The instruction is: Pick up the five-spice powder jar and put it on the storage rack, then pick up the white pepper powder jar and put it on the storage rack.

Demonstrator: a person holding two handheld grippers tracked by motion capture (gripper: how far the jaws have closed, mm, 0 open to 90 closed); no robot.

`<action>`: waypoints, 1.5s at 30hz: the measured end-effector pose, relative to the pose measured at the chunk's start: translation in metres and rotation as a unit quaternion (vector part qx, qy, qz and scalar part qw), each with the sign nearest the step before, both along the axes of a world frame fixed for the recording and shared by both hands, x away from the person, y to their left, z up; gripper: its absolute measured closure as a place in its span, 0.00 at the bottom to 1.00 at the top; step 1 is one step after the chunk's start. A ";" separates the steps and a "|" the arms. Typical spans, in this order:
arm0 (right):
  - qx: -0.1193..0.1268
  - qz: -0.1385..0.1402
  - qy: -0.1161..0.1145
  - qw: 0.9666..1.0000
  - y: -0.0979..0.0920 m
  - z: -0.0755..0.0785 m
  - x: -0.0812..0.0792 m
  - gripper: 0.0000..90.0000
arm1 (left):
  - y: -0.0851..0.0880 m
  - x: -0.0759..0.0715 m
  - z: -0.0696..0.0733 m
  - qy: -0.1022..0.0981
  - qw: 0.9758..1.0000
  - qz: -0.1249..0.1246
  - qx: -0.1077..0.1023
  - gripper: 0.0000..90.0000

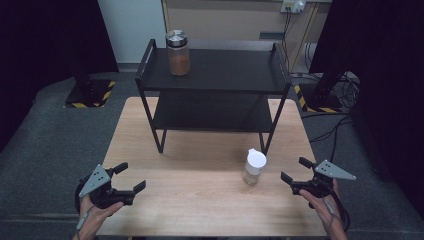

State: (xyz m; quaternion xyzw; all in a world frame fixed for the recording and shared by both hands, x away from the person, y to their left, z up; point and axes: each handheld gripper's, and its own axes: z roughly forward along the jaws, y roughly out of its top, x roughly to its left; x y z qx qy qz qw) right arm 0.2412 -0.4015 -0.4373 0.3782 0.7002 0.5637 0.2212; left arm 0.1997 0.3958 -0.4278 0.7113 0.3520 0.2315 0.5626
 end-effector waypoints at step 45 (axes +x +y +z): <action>-0.006 0.008 -0.002 1.000 -0.001 0.002 -0.001 0.01 | -0.003 0.001 -0.001 -0.013 1.000 0.001 -0.010 0.01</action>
